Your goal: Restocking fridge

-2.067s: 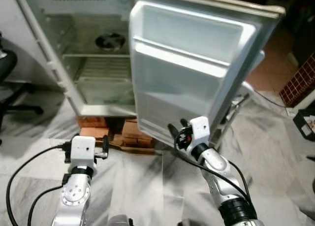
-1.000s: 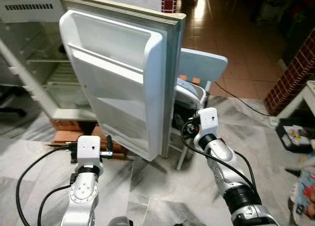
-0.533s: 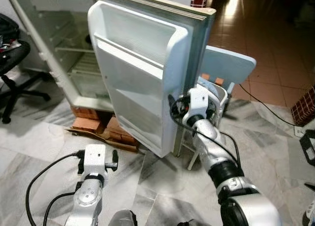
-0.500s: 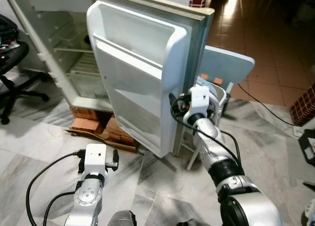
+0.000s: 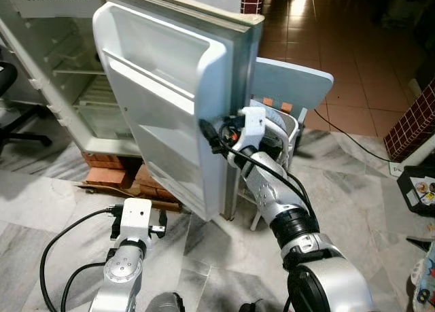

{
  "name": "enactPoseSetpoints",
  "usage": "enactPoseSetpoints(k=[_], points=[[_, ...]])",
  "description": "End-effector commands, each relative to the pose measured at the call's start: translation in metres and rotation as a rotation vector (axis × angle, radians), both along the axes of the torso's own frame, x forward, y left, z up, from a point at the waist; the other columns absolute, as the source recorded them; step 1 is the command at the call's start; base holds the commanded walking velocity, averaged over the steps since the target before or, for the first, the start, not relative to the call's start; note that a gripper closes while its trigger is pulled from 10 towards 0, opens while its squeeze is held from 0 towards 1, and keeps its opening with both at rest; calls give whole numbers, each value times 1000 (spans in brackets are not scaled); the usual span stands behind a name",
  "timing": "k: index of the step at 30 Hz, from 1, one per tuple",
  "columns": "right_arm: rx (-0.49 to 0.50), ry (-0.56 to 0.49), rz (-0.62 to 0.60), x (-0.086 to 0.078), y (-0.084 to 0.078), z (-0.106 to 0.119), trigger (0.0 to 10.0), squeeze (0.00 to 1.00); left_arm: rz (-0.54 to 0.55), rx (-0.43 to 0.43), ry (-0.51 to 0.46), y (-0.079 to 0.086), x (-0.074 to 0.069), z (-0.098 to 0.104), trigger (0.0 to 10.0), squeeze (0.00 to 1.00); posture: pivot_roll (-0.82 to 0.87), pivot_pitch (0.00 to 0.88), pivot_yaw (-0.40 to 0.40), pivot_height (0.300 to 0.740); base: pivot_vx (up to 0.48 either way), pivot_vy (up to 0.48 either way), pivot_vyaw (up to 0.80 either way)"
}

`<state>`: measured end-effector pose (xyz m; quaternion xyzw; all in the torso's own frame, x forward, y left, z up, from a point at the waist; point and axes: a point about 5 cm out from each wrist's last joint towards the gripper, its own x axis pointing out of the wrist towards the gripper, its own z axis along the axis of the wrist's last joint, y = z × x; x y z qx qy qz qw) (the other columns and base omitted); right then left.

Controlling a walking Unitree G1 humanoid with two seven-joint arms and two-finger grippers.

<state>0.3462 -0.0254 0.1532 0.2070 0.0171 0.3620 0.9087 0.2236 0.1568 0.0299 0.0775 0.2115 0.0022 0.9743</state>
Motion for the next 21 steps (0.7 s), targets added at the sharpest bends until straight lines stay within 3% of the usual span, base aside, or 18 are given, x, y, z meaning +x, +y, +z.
enactPoseSetpoints(k=[1, 2, 3, 5, 6, 10, 12, 13, 14, 15, 16, 17, 18, 19, 21], points=[[248, -128, 323, -35, 52, 50, 10000, 0, -3, 17, 12, 3, -1, -1, 10000, 0, 57, 49, 30, 740, 0, 0, 0], [283, -139, 405, -44, 52, 55, 10000, 0, -4, 17, 12, 3, -1, -1, 10000, 0, 57, 49, 30, 740, 0, 0, 0], [308, -170, 573, -64, 45, 60, 10000, 0, -4, 19, 12, 3, -1, -1, 10000, 0, 61, 48, 29, 740, 0, 0, 0], [294, -171, 626, -70, 39, 57, 10000, 0, -3, 19, 11, 4, -2, -1, 10000, 0, 63, 49, 26, 740, 0, 0, 0], [241, -151, 689, -76, 24, 44, 10000, 0, -1, 23, 14, 5, -4, -1, 10000, 0, 64, 50, 24, 740, 0, 0, 0], [213, -130, 709, -77, 16, 37, 10000, 0, -1, 25, 17, 5, -5, -2, 10000, 0, 64, 51, 24, 740, 0, 0, 0], [117, -96, 785, -86, -8, 19, 10000, 0, -8, 34, 29, 6, -8, -4, 10000, 0, 58, 53, 26, 740, 0, 0, 0], [117, -96, 785, -86, -8, 19, 10000, 0, -8, 34, 29, 6, -8, -4, 10000, 0, 58, 53, 26, 740, 0, 0, 0], [8, -72, 823, -90, -25, 1, 10000, 0, -17, 40, 35, 6, -9, -5, 10000, 0, 57, 53, 26, 740, 0, 0, 0], [-220, -6, 843, -96, -50, -30, 10000, 0, -28, 47, 40, 6, -9, -6, 10000, 0, 53, 53, 26, 740, 0, 0, 0], [-220, -6, 843, -96, -50, -30, 10000, 0, -28, 47, 40, 6, -9, -6, 10000, 0, 53, 53, 26, 740, 0, 0, 0], [-429, 55, 743, -85, -65, -57, 10000, 0, -35, 52, 42, 6, -9, -6, 10000, 0, 52, 53, 27, 740, 0, 0, 0], [-497, 88, 681, -79, -71, -67, 10000, 0, -37, 54, 42, 6, -8, -6, 10000, 0, 52, 53, 27, 740, 0, 0, 0], [-497, 88, 681, -79, -71, -67, 10000, 0, -37, 54, 42, 6, -8, -6, 10000, 0, 52, 53, 27, 740, 0, 0, 0], [-653, 154, 494, -60, -85, -86, 10000, 0, -43, 61, 41, 6, -7, -5, 10000, 0, 59, 52, 29, 740, 0, 0, 0]])
